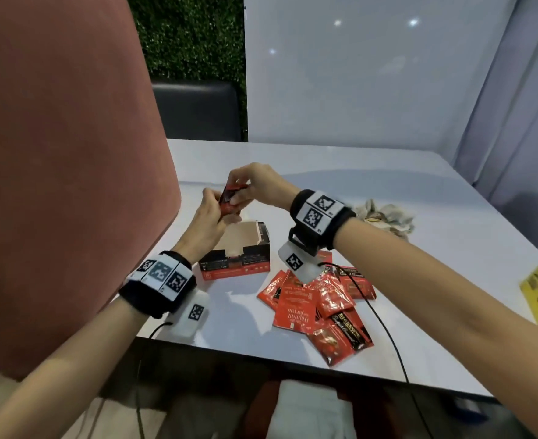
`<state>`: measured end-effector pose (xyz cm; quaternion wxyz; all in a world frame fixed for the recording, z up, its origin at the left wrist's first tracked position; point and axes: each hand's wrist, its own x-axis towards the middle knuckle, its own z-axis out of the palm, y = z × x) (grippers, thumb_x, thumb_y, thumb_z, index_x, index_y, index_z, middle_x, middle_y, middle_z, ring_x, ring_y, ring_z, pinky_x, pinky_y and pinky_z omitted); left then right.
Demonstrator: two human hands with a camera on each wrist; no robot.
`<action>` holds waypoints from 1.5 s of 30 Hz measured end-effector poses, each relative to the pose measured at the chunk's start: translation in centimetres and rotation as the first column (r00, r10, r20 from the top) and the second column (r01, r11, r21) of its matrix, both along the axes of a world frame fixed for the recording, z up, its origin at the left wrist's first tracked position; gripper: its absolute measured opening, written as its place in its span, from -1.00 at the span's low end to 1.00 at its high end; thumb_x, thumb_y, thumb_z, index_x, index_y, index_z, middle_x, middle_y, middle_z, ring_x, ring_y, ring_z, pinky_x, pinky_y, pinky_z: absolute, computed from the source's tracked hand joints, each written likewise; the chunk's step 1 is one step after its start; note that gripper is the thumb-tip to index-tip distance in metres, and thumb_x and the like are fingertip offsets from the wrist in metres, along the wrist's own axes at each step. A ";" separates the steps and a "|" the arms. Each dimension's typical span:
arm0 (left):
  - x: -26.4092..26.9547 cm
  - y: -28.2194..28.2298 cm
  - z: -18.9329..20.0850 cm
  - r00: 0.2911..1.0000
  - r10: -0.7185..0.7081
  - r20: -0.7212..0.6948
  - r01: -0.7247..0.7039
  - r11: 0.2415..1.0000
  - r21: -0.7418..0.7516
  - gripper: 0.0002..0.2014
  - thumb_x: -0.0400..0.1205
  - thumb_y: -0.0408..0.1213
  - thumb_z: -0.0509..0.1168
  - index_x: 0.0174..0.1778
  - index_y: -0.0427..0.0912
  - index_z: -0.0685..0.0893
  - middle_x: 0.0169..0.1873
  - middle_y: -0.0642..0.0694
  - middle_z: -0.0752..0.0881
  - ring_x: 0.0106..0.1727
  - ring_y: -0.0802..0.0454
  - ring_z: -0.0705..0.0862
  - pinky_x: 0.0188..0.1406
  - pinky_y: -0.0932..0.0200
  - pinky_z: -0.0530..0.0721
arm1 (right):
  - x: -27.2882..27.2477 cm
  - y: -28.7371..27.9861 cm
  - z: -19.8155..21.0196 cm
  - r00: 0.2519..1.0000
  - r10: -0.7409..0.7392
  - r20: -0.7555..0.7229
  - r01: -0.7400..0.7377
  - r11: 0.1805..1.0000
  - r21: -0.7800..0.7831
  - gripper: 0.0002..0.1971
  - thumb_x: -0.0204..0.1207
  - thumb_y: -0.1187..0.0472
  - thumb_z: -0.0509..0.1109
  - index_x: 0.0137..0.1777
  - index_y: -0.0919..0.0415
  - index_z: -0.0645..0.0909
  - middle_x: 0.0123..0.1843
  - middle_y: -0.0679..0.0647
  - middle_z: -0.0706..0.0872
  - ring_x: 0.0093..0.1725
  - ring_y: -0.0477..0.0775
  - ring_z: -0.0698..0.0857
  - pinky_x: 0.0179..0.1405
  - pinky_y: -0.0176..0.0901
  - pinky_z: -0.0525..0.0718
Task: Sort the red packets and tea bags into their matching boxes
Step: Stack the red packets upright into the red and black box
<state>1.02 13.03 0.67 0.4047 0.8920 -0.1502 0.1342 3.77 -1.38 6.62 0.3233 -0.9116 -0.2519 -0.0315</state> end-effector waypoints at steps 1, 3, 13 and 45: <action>0.2 0.8 -0.3 0.997 -0.006 -0.072 0.008 1.000 0.020 -0.51 0.53 -0.24 0.42 0.17 -0.25 0.24 0.16 -0.17 0.48 0.15 0.03 0.52 -0.02 0.54 0.46 | 0.2 0.2 -0.4 1.000 -0.001 0.027 0.002 0.999 -0.053 -0.80 0.39 0.38 0.50 0.01 0.32 0.69 -0.01 0.25 0.76 -0.07 0.14 0.71 -0.09 -0.21 0.67; 0.4 3.0 -1.1 0.974 0.008 -0.228 0.001 0.999 0.039 -0.15 0.39 -0.13 0.53 0.44 -0.24 0.14 0.44 -0.23 0.32 0.49 -0.08 0.31 0.41 0.15 0.38 | 0.6 0.4 -1.1 0.999 0.015 0.049 -0.007 0.989 -0.149 -0.81 0.42 0.39 0.47 0.03 0.31 0.70 0.02 0.23 0.77 -0.02 0.11 0.70 -0.04 -0.18 0.65; -0.1 5.3 -4.1 0.881 -0.102 -0.461 0.143 0.988 0.053 -0.07 0.32 -0.24 0.56 0.57 0.04 0.22 0.40 -0.02 0.50 0.42 -0.07 0.48 0.40 0.03 0.43 | 0.4 3.5 -4.1 0.981 0.180 -0.068 -0.192 0.887 -0.420 -0.85 0.42 0.45 0.38 -0.06 0.28 0.70 -0.11 0.21 0.78 -0.24 0.12 0.77 -0.10 -0.10 0.76; -0.2 4.4 -4.7 0.884 -0.119 -0.452 0.202 0.970 0.138 0.18 0.50 -0.29 0.44 0.52 0.02 -0.54 0.54 -0.22 0.24 0.43 -0.13 0.43 0.40 0.00 0.46 | -2.3 5.2 -8.9 0.990 -0.106 0.094 0.126 0.959 -0.253 -0.85 0.51 0.37 0.29 -0.01 0.30 0.67 -0.09 0.22 0.60 -0.19 0.31 0.64 -0.29 0.01 0.58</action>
